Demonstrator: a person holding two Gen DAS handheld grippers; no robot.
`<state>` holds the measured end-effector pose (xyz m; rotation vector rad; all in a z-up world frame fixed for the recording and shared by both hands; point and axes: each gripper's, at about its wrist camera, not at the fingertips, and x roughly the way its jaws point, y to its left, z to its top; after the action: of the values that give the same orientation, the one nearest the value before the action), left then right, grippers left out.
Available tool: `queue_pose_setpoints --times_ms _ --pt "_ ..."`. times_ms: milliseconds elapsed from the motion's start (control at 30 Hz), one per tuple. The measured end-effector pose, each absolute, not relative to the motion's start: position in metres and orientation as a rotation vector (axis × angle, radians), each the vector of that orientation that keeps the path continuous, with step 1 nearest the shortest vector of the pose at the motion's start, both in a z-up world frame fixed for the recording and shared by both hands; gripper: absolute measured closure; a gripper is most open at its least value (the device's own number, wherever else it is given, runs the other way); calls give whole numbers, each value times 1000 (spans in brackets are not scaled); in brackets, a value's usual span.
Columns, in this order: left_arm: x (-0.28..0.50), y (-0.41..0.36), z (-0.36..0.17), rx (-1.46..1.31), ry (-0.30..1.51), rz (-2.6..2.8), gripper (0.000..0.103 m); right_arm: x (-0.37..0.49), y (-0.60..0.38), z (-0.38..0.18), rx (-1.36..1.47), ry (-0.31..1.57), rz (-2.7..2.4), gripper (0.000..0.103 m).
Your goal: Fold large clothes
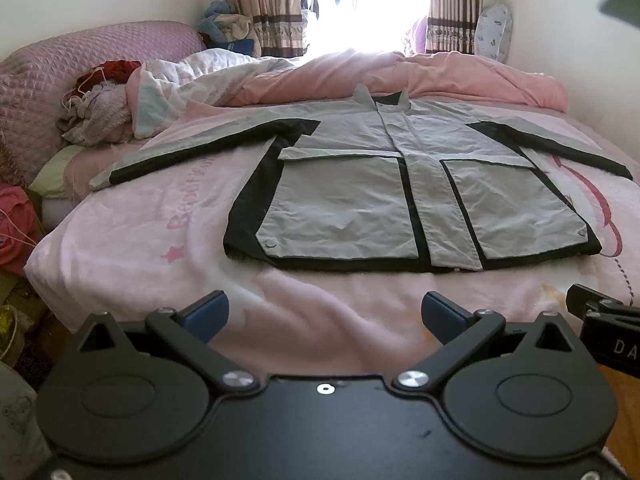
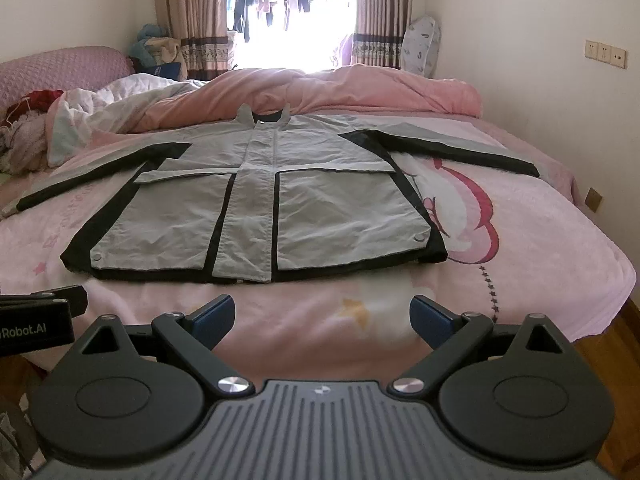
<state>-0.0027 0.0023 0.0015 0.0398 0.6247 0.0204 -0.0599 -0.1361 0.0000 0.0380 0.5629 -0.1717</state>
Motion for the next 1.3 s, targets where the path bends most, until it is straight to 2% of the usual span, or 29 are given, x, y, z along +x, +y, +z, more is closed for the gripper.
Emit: queue_pose_setpoints --times_ms 1300 --pt "-4 2 0 41 627 29 0 -62 -133 0 19 560 -162 0"
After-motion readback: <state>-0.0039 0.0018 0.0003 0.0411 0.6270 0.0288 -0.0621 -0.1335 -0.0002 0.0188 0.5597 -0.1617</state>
